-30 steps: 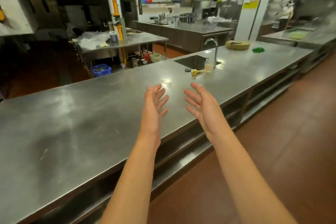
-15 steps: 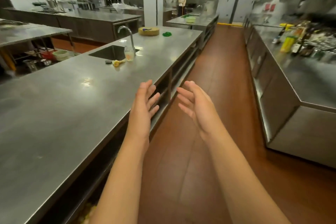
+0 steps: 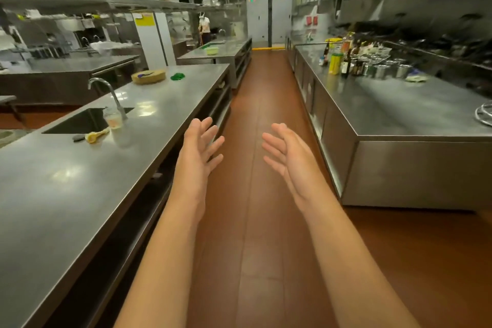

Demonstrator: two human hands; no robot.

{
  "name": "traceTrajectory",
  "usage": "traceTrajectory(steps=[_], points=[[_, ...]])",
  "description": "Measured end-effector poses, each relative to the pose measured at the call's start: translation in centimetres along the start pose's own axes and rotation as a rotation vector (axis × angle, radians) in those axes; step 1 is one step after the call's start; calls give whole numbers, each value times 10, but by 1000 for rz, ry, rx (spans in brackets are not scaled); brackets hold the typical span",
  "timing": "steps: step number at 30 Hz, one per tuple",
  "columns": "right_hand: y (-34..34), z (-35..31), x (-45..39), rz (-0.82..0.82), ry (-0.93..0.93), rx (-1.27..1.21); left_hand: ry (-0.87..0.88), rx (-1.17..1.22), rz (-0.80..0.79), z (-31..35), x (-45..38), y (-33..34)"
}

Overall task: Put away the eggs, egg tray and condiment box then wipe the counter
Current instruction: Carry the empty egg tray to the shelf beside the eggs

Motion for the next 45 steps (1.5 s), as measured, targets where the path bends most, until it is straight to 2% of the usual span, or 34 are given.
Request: traceTrajectory(steps=[8, 17, 26, 32, 37, 45], points=[[-123, -36, 3, 153, -50, -12, -14, 60, -120, -20, -22, 140], [-237, -44, 24, 393, -99, 1, -57, 181, -382, -53, -56, 271], [-307, -34, -8, 602, -76, 81, -133, 209, -571, -107, -115, 342], [-340, -32, -74, 705, -57, 133, -186, 284, -626, -136, -206, 369], [-364, -19, -129, 787, -25, 158, -238, 302, -736, -173, -258, 403], [-447, -15, -136, 1009, 3, 152, -359, 294, -993, -217, -282, 511]])
Point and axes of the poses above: each hand's wrist, its own x-axis away from the middle knuckle, its own y-axis out of the palm, z = x × y, the point moved 7 cm from there along -x, towards the middle knuckle, and after that the axes turned 7 degrees about -z, right-handed, at the moved point
